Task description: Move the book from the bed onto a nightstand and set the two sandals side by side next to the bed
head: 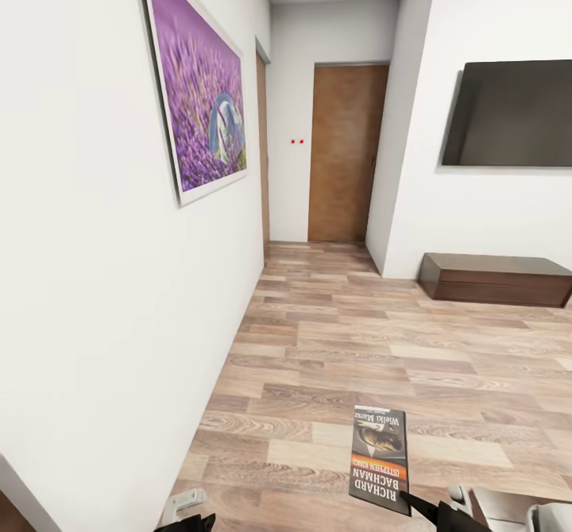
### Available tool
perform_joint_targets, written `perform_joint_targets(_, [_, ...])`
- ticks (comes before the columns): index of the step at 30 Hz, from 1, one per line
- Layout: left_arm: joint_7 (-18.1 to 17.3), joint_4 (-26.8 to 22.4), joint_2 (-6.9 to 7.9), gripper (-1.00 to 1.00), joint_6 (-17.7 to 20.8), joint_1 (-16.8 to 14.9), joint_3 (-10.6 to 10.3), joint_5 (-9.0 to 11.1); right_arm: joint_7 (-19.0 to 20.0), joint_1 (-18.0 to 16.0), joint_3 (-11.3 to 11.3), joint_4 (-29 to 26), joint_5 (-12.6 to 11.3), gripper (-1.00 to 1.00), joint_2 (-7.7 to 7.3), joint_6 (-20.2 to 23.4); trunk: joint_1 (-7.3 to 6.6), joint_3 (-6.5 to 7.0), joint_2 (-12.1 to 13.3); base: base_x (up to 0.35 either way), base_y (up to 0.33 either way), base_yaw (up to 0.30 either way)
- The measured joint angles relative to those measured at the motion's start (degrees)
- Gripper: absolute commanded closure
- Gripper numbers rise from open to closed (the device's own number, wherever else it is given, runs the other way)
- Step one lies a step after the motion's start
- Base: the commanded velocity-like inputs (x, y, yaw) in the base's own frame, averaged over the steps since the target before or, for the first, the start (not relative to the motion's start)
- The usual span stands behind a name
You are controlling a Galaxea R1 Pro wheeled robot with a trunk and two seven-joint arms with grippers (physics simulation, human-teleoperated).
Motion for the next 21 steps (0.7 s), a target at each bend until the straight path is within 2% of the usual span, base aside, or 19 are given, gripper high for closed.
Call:
perform_joint_targets(5, [0.00,-0.01,0.00,-1.00,0.00,0.00,0.00,-0.01,0.00,0.00,0.03,0.00,0.03,1.00,0.00,0.00,0.00,0.00,0.00,0.052,0.019,0.000])
perform_joint_targets(16, [0.00,0.00,0.00,-1.00,-0.01,0.00,0.00,-0.05,-0.01,0.00,0.05,0.01,0.04,1.00,0.00,0.00,-0.02,0.00,0.00,0.225,0.106,0.000])
perform_joint_targets(21, [-0.01,-0.01,0.00,-1.00,0.00,0.00,0.00,-0.03,0.00,0.00,-0.03,0.00,-0.02,1.00,0.00,0.00,0.00,0.00,0.00,0.064,0.028,0.000])
